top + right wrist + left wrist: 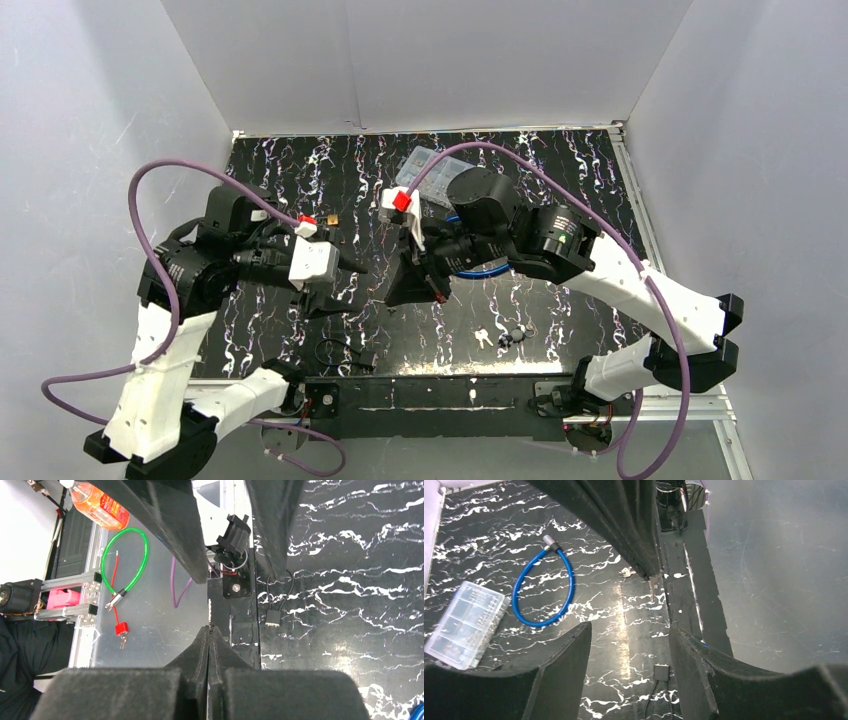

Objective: Unlock with the key

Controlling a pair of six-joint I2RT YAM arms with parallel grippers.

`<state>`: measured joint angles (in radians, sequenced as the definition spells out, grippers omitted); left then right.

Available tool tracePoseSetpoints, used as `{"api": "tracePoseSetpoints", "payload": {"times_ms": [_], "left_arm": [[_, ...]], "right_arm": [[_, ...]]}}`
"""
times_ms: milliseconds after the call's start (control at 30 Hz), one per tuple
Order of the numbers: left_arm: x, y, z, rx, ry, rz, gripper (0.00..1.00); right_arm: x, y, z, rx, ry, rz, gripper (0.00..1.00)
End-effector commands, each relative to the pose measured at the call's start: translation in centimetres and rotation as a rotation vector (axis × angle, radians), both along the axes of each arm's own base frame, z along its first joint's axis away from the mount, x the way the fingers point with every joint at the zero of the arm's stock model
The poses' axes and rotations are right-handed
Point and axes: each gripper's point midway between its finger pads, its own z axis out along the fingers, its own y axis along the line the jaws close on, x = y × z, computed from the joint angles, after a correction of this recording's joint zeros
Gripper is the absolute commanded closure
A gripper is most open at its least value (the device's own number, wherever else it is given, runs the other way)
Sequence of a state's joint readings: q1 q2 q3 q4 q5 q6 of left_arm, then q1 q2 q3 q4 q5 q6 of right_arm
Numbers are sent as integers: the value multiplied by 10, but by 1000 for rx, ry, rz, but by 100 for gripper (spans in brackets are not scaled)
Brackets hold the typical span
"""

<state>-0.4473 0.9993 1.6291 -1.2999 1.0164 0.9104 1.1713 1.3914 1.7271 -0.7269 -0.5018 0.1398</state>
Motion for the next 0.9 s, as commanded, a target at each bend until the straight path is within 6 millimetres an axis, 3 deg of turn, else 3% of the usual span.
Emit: {"api": "tracePoseSetpoints", "payload": {"times_ms": [0, 400, 600, 867], "left_arm": [[-13, -1, -2, -40, 70, 0, 43], [-33, -5, 11, -91, 214, -30, 36], [-39, -2, 3, -89, 233, -23, 38], [-34, -1, 11, -66, 263, 29, 49]], "right_arm": [[-6, 6, 23, 62, -92, 17, 99], [-12, 16, 37, 97, -133, 37, 99], [-12, 17, 39, 95, -149, 39, 99], [-12, 19, 37, 72, -151, 49, 99]]}}
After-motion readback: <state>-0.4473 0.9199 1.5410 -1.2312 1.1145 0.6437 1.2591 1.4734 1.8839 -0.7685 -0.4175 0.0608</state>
